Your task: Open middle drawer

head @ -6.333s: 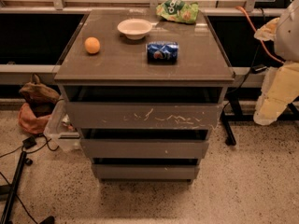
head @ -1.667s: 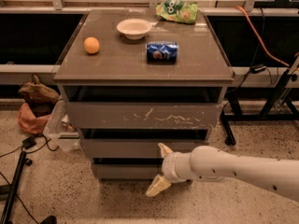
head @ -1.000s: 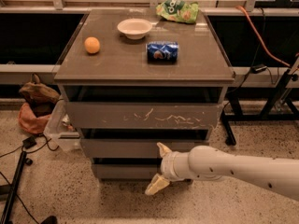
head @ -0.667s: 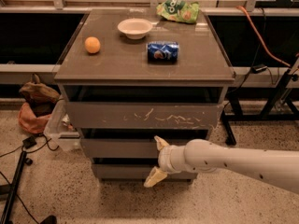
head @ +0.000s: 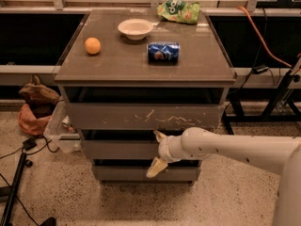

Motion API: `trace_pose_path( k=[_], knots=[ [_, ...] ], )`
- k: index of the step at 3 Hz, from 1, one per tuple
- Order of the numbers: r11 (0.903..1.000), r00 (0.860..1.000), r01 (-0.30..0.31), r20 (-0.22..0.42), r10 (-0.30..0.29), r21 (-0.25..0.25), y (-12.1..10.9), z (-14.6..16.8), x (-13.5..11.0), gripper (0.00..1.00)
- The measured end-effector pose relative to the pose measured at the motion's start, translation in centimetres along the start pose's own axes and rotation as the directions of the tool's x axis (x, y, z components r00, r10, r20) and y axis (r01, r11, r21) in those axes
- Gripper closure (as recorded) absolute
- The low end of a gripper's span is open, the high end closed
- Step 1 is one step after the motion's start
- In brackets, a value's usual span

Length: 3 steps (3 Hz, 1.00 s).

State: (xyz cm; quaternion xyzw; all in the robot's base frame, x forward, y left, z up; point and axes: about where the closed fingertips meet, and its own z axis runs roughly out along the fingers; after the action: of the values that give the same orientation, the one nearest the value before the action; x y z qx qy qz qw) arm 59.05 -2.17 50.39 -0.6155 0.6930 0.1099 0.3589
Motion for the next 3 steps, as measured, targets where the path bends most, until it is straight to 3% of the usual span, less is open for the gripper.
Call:
trace_pose_path(
  k=[3],
  knots=[
    [0.9975,0.997,-0.07,-0.022,0.07,-0.005,-2.0,2.0,4.7,0.0]
  ],
)
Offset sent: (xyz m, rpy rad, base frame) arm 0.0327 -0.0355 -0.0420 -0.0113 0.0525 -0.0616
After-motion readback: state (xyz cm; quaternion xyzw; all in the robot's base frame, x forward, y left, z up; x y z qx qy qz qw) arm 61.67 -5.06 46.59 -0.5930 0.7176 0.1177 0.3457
